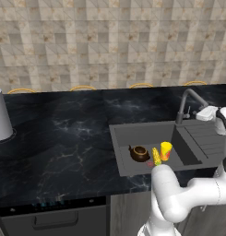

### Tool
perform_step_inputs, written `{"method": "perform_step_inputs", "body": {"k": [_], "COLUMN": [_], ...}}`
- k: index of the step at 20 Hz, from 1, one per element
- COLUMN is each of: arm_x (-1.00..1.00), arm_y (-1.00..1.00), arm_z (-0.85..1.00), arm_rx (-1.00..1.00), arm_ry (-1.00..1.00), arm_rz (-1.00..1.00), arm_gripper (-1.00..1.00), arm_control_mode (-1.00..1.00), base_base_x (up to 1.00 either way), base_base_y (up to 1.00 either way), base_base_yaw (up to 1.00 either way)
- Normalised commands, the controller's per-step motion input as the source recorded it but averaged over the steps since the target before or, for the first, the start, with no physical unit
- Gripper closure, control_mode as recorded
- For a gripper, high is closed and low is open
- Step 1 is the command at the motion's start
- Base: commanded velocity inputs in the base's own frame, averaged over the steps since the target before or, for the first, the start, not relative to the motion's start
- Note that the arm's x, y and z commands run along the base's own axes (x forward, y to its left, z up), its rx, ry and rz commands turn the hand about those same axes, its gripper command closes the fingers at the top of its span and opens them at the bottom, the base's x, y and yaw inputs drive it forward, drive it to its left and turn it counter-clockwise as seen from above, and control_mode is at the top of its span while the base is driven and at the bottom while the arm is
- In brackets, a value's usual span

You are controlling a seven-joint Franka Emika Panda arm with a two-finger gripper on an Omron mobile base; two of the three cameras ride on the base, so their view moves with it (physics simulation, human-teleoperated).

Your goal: Pick the teapot and cup and place them in the sink. Then turn on the water.

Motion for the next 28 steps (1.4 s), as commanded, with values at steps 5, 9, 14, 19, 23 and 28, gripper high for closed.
{"method": "perform_step_inputs", "body": {"k": [5, 9, 14, 19, 23, 28], "arm_x": [-0.03, 0.02, 0.07, 0.00, 0.08, 0.28], "arm_y": [0.03, 0.09, 0.11, 0.20, 0.11, 0.02], "arm_z": [0.03, 0.00, 0.00, 0.00, 0.00, 0.00], "arm_rx": [0.03, 0.01, 0.01, 0.00, 0.00, 0.00], "arm_ry": [0.00, 0.00, 0.00, 0.03, 0.04, 0.03], "arm_rz": [0.00, 0.00, 0.00, 0.00, 0.00, 0.00], "arm_gripper": [-1.00, -1.00, -1.00, -1.00, -1.00, -1.00], "arm_control_mode": [-1.00, -1.00, -1.00, -1.00, -1.00, -1.00], "base_base_x": [0.00, 0.00, 0.00, 0.00, 0.00, 0.00], "base_base_y": [0.00, 0.00, 0.00, 0.00, 0.00, 0.00], "base_base_yaw": [0.00, 0.00, 0.00, 0.00, 0.00, 0.00]}}
